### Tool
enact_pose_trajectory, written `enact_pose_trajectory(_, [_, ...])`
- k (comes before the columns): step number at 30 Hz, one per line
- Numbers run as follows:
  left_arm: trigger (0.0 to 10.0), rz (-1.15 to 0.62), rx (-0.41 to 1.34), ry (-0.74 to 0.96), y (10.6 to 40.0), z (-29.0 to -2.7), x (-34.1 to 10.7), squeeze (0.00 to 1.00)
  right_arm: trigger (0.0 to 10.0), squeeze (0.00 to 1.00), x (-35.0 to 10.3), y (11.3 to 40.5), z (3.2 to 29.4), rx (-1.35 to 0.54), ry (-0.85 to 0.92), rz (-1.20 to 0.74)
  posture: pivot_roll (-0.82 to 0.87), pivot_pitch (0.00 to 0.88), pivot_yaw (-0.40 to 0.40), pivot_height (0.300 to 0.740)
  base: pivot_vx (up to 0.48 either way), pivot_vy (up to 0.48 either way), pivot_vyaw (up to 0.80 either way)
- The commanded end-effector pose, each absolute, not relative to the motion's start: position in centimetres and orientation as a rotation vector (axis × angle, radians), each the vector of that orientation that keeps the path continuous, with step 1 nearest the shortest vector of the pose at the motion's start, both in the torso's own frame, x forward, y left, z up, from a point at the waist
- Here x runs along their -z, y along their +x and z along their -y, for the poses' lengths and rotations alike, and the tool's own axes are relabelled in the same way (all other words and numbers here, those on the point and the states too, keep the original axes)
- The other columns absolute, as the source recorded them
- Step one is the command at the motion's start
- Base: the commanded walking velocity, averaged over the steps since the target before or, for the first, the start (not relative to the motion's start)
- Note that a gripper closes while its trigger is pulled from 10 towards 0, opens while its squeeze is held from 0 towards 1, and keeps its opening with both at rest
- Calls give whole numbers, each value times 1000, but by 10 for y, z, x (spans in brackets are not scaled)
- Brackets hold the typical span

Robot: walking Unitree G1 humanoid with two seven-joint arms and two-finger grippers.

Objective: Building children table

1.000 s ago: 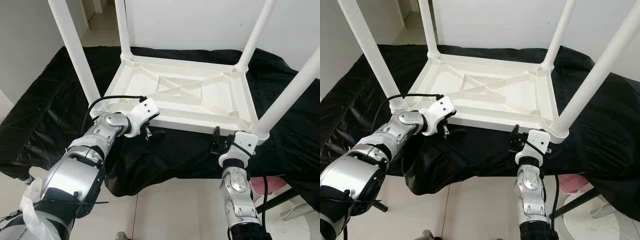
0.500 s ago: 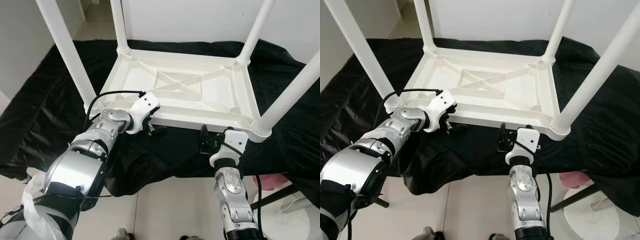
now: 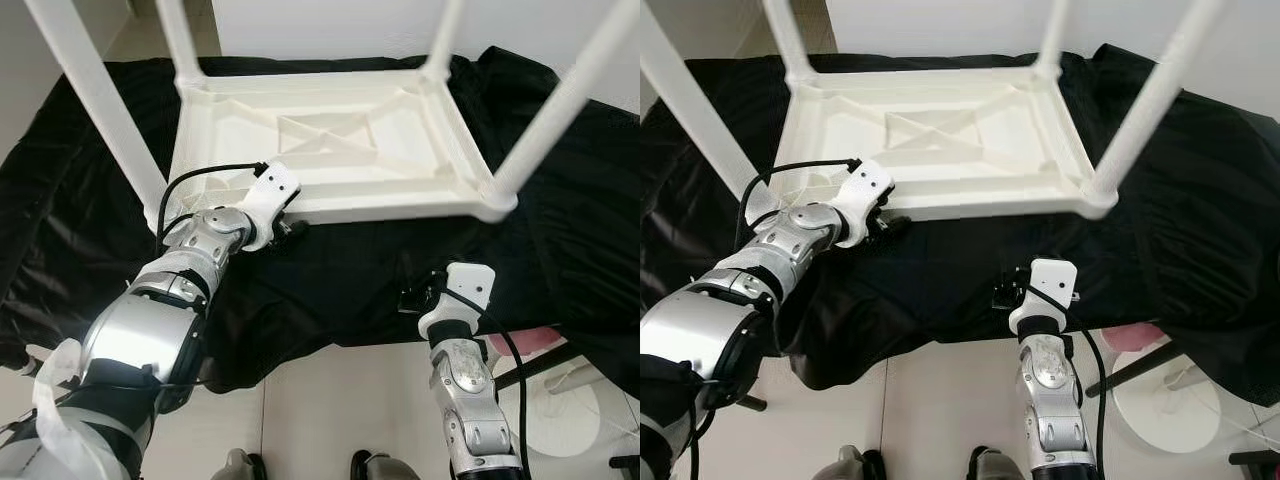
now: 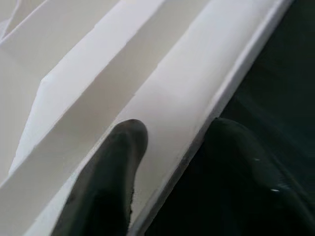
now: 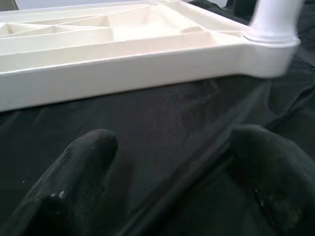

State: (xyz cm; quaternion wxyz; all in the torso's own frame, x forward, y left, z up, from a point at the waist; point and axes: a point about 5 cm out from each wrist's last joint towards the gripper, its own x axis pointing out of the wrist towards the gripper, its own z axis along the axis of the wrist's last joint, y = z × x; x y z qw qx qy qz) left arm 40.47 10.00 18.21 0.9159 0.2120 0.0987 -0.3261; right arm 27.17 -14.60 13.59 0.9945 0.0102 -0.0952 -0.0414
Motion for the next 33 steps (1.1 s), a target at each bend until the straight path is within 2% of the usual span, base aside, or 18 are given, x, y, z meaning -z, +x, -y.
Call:
enact_pose_trajectory(1, [0,-244,506,410,405,-114,-166,0,10000,0,-132,272,145,78,18,170,-124,167,34,740,0,0,0])
enact_pose_trajectory(5, [157,-230,533,420,403,-107,-165,0,10000,0,-133,274,145,77,18,165,-118,162,33,740,0,0,0])
enact_pose_trajectory(6, [902,-223,560,419,401,-101,-163,0,10000,0,-134,275,145,77,18,163,-111,160,34,740,0,0,0])
enact_pose_trajectory(9, [471,-219,592,409,399,-95,-160,0,10000,0,-133,275,145,77,19,161,-106,160,35,740,0,0,0])
enact_pose_trajectory(10, [706,-211,637,401,396,-86,-157,0,10000,0,-133,276,145,76,20,162,-98,159,36,740,0,0,0])
enact_pose_trajectory(11, [1765,-192,700,387,391,-75,-154,0,10000,0,-133,277,145,78,22,161,-90,157,38,740,0,0,0])
enact_pose_trajectory(14, [1922,-178,748,364,388,-66,-153,0,10000,0,-133,279,144,78,24,161,-86,157,38,740,0,0,0])
enact_pose_trajectory(15, [3882,-154,799,347,383,-57,-152,0,10000,0,-133,280,144,79,25,161,-78,155,39,740,0,0,0])
enact_pose_trajectory(16, [3882,-154,799,347,383,-57,-152,0,10000,0,-133,280,144,79,25,161,-78,155,39,740,0,0,0])
enact_pose_trajectory(17, [10000,-125,858,318,378,-47,-151,0,10000,0,-132,281,144,80,27,159,-70,155,40,740,0,0,0])
enact_pose_trajectory(20, [10000,-106,893,300,375,-41,-151,0,10000,0,-132,282,144,80,28,158,-70,155,40,740,0,0,0])
enact_pose_trajectory(22, [10000,-63,1037,272,360,-25,-148,0,10000,0,-131,285,143,79,31,155,-51,150,38,740,0,0,0])
enact_pose_trajectory(23, [10000,-46,1086,224,354,-20,-150,200,10000,0,-131,287,142,77,33,154,-24,144,34,740,0,0,0])
enact_pose_trajectory(24, [10000,-34,1115,188,350,-17,-152,1000,10000,0,-130,288,142,76,34,153,-24,144,34,740,0,0,0])
enact_pose_trajectory(30, [10000,22,1123,156,345,-24,-160,1000,10000,0,-131,295,141,69,35,153,6,135,24,740,0,0,0])
enact_pose_trajectory(31, [10000,47,1116,156,344,-30,-163,702,10000,0,-132,298,141,66,35,155,15,131,22,740,0,0,0])
enact_pose_trajectory(32, [10000,47,1116,156,344,-30,-163,702,10000,0,-132,298,141,66,35,155,15,131,22,740,0,0,0])
enact_pose_trajectory(33, [10000,85,1081,136,342,-42,-168,0,10000,0,-133,303,142,66,30,161,27,124,16,740,0,0,0])
